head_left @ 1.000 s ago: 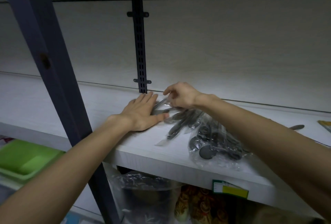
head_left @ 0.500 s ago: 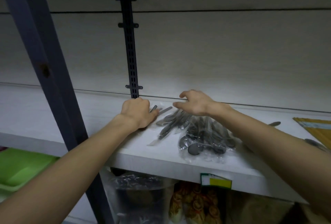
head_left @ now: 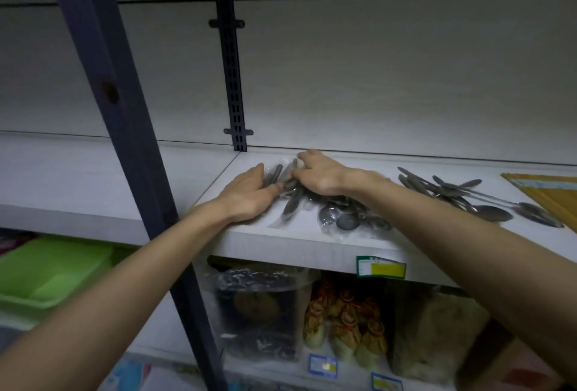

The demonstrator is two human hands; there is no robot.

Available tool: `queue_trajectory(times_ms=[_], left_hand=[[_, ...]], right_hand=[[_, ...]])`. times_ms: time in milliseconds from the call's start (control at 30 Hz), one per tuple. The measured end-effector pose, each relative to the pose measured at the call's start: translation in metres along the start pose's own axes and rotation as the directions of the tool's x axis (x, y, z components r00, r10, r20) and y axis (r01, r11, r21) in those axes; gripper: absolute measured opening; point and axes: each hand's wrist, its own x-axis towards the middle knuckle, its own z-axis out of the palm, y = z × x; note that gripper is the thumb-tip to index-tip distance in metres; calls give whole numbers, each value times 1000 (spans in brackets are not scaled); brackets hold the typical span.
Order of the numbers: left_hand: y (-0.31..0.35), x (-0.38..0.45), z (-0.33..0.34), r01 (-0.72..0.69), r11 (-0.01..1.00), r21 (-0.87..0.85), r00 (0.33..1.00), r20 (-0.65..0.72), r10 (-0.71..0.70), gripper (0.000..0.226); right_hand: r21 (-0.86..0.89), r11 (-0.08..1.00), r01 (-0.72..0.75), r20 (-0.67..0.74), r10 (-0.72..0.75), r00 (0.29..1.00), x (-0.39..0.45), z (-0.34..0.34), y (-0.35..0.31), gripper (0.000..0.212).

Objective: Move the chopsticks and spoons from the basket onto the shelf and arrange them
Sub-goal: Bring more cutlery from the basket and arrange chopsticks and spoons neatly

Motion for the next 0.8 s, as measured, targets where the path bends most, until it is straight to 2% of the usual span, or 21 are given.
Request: queue_trajectory(times_ms=[100,167,200,267,300,333,467,500,600,733,800], left_hand=[[-2,9,1,41,995,-93,998,-48,-46,68],[-4,14,3,-10,996,-89,995,-100,1,65],[-5,14,4,-55,995,-79,990,-132,44,62],[-3,14,2,-164,986,-31,971,-182,156,58],[0,14,0,-206,978,16,962,-181,205,58],[5,14,-1,-237,970,58,957,-156,243,60],[14,23,1,-260,964,53,964,72,256,62],[13,24,5,-269,960,74,961,84,263,62],[9,21,10,-236,968,81,971,-16,238,58],[16,14,8,-173,976,132,966,-173,194,50],[20,14,3,-146,986,76,971,-180,158,55]], right_hand=[[-69,997,-43,42,46,998,-4,7,-2,47],[-29,999,-21,72,24,997,-10,6,-6,43],[4,1000,-13,35,13,999,-13,2,-8,40],[27,999,-35,-163,39,986,-14,-12,-4,33],[9,997,-72,-256,72,964,-14,-20,1,34],[-9,994,-113,-289,106,952,-13,-27,8,35],[-36,981,-192,-125,186,975,-25,-32,25,51],[-56,979,-197,-113,189,975,-30,-31,29,60],[-47,974,-223,-67,219,973,-46,-23,34,77],[-91,966,-241,-129,229,965,-58,1,28,59],[10,974,-227,-207,224,952,-59,4,24,54]])
